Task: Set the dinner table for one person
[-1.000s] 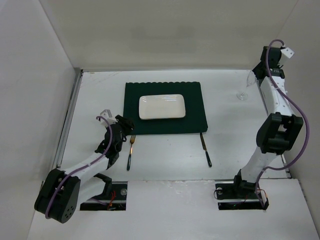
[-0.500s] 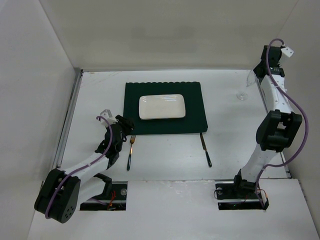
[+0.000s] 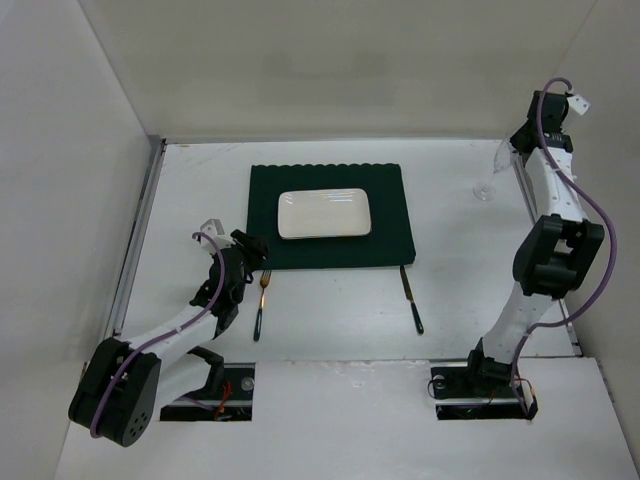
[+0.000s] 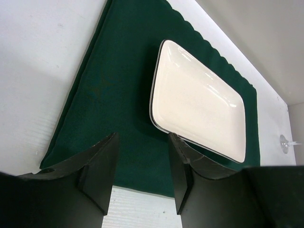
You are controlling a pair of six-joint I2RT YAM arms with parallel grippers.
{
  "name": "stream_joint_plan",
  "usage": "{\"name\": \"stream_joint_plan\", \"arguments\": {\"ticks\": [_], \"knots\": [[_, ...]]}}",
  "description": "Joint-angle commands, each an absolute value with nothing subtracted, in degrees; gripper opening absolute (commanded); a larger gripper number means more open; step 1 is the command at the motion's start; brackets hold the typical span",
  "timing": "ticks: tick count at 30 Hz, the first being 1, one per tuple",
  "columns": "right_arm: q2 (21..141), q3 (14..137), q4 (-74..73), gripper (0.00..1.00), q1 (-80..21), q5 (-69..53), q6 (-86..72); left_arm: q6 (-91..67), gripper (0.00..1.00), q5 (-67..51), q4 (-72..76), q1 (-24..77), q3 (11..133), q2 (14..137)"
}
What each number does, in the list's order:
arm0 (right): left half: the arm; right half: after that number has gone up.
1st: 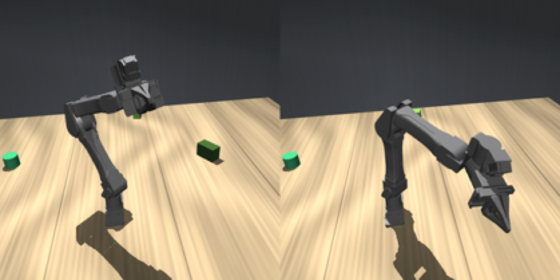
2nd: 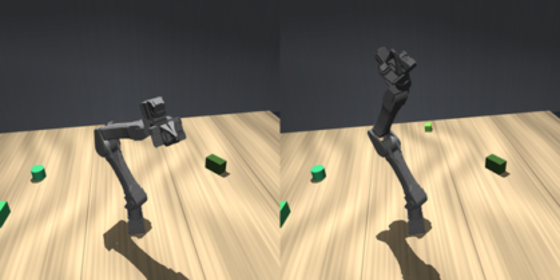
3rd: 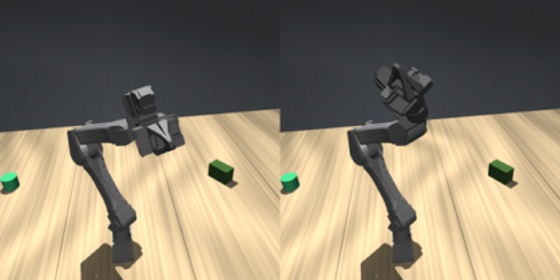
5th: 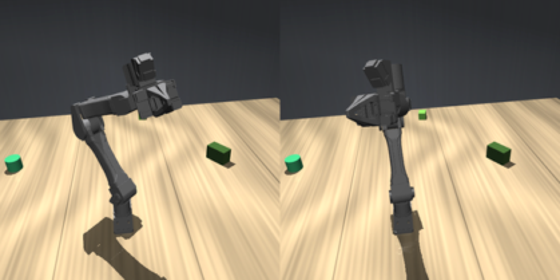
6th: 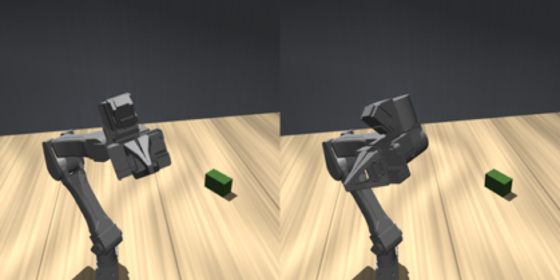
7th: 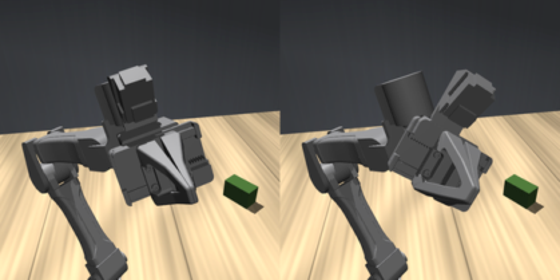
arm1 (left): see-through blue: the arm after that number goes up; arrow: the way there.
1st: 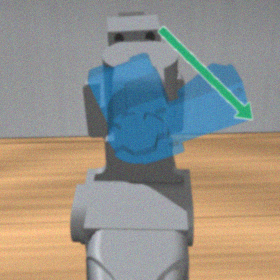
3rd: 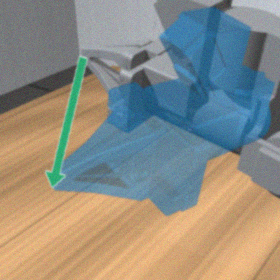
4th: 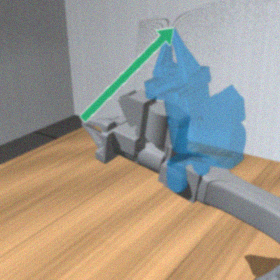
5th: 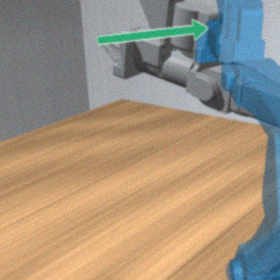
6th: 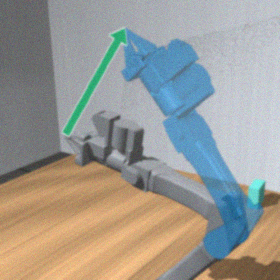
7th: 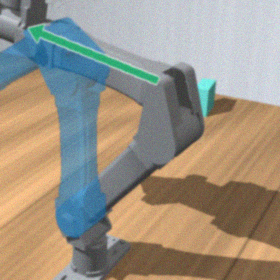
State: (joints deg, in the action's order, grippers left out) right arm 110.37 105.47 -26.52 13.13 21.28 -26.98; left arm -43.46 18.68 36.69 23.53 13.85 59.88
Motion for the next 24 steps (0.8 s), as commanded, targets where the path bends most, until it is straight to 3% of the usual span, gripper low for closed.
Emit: {"name": "stream_joint_plan", "arguments": {"ticks": [1, 8, 14, 24], "knots": [[110.65, 108.28, -26.37, 0.25, 13.49, 19.69, -26.81, -42.71, 0.43, 19.78, 39.9, 23.16, 13.97, 58.89], [107.67, 108.02, -25.84, 0.12, 13.49, 20.21, -26.46, -43.07, 0.44, 19.86, 39.9, 23.16, 13.89, 59.06], [102.84, 108.02, -25.66, 0.1, 12.01, 22.14, -24.79, -43.24, 0.44, 19.86, 39.9, 23.51, 14.06, 59.5], [99.14, 107.23, -24.17, 0.09, -0.56, 22.94, -20.57, -43.16, 0.45, 19.86, 39.9, 23.42, 13.97, 59.15]]}}
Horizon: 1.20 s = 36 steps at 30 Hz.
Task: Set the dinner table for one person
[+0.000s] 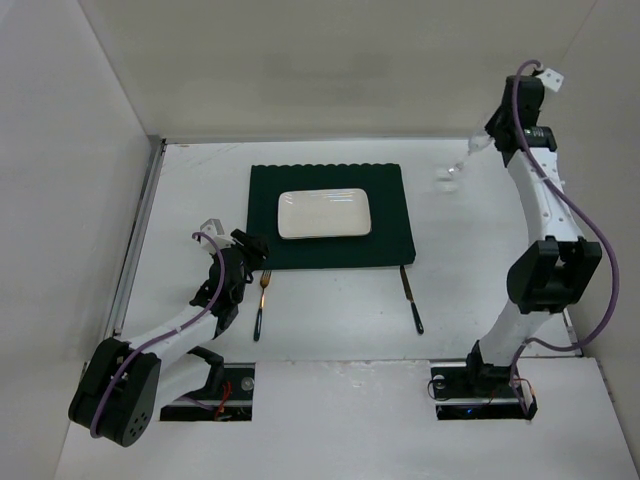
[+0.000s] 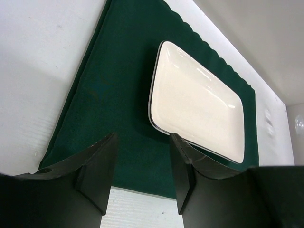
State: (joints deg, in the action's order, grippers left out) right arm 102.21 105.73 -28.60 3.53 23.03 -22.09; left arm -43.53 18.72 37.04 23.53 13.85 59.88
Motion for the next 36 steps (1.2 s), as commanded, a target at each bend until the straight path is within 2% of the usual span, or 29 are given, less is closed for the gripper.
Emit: {"name": "stream_joint_plan", "arguments": {"ticks": [1, 13, 36], "knots": [[99.05, 107.23, -23.82, 0.09, -2.48, 22.85, -20.13, -43.15, 0.45, 19.86, 39.9, 23.42, 13.97, 59.15], [105.46, 111.53, -21.88, 0.09, -15.95, 22.85, -16.52, -43.15, 0.45, 19.86, 39.9, 23.77, 14.06, 59.33], [112.23, 113.73, -22.15, 0.1, -19.47, 23.47, -14.59, -43.24, 0.46, 19.69, 39.9, 23.77, 14.06, 59.5]]}}
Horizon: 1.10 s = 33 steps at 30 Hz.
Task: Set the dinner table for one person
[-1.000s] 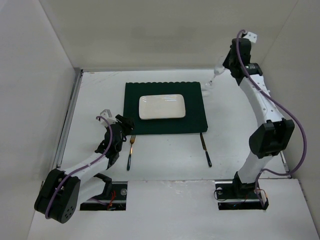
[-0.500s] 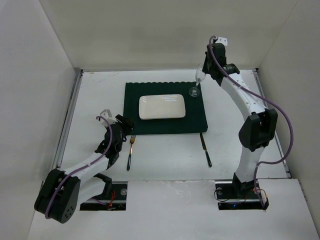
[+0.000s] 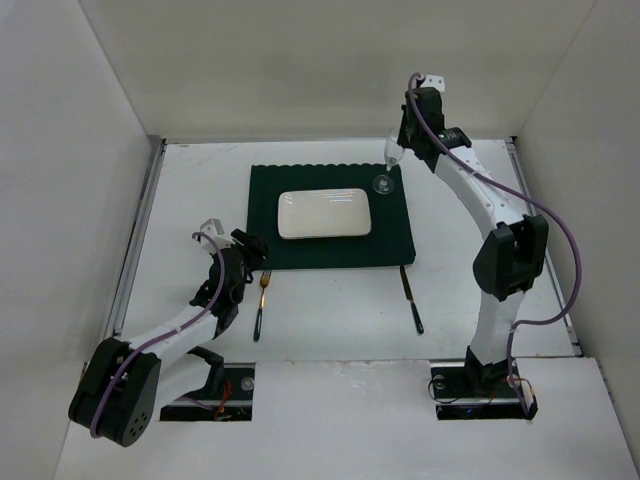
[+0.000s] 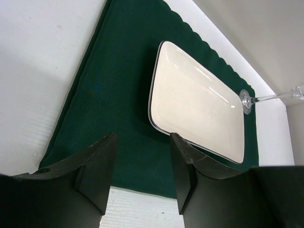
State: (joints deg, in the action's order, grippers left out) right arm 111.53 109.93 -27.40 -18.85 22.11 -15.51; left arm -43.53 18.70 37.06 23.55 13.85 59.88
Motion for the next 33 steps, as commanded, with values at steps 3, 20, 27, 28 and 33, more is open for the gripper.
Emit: {"name": "stream_joint_plan", "arguments": {"ticks": [3, 20, 27, 28, 33], "knots": [[113.02, 113.64, -22.24, 0.1, -19.73, 23.99, -14.5, -43.24, 0.46, 19.69, 39.9, 23.86, 14.06, 59.5], [107.41, 112.42, -21.53, 0.45, -19.99, 24.35, -14.5, -43.24, 0.46, 19.6, 39.9, 23.86, 14.06, 59.33], [95.3, 100.06, -19.17, 0.58, -20.08, 25.22, -16.52, -43.24, 0.46, 19.6, 39.9, 23.77, 13.97, 59.06], [92.14, 95.5, -17.94, 0.58, -20.08, 25.49, -17.48, -43.24, 0.46, 19.6, 39.9, 23.69, 13.97, 58.98], [76.06, 67.83, -16.08, 0.31, -23.23, 25.66, -23.01, -43.24, 0.46, 19.6, 39.9, 23.77, 13.89, 58.97]]}}
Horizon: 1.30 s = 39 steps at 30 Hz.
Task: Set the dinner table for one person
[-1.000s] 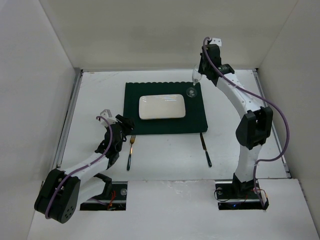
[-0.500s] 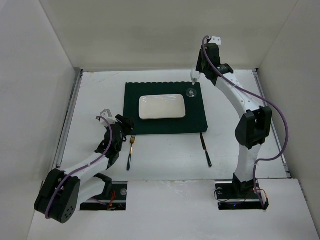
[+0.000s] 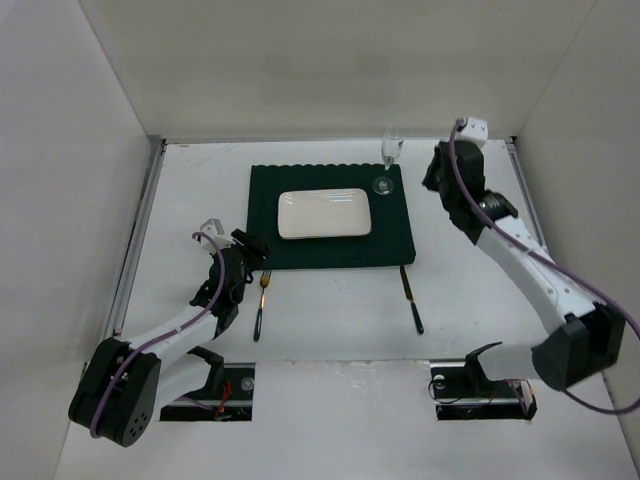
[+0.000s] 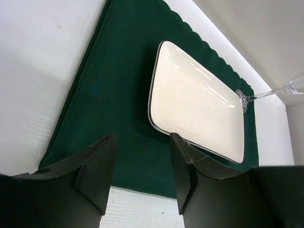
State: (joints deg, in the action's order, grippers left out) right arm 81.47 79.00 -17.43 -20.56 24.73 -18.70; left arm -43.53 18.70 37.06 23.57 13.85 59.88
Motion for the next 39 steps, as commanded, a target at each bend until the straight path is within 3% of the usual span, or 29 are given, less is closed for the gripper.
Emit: {"name": "stream_joint_plan", "arguments": {"ticks": [1, 5, 8, 16, 27, 36, 39], "knots": [[73.42, 62.72, -17.22, 0.26, -24.72, 26.01, -24.16, -43.24, 0.46, 19.51, 39.9, 23.86, 13.97, 58.97], [66.55, 49.25, -27.56, 0.26, -31.66, 26.37, -32.15, -43.42, 0.46, 19.34, 39.9, 24.12, 14.15, 59.41], [64.34, 42.56, -35.31, 0.37, -37.81, 25.15, -40.14, -43.42, 0.46, 19.34, 39.9, 24.21, 14.33, 59.68], [67.67, 41.13, -42.97, 0.52, -44.77, 21.63, -45.88, -43.42, 0.46, 19.42, 39.9, 24.21, 14.24, 59.41], [73.82, 40.34, -41.05, 0.42, -44.08, 18.81, -44.21, -43.42, 0.46, 19.34, 39.81, 23.86, 13.97, 58.45], [78.83, 42.8, -41.22, 0.41, -41.71, 18.37, -40.44, -43.42, 0.46, 19.34, 39.73, 23.33, 13.71, 57.83], [80.85, 43.41, -40.61, 0.35, -41.18, 17.23, -39.2, -43.42, 0.46, 19.34, 39.55, 22.81, 13.45, 57.22]]}}
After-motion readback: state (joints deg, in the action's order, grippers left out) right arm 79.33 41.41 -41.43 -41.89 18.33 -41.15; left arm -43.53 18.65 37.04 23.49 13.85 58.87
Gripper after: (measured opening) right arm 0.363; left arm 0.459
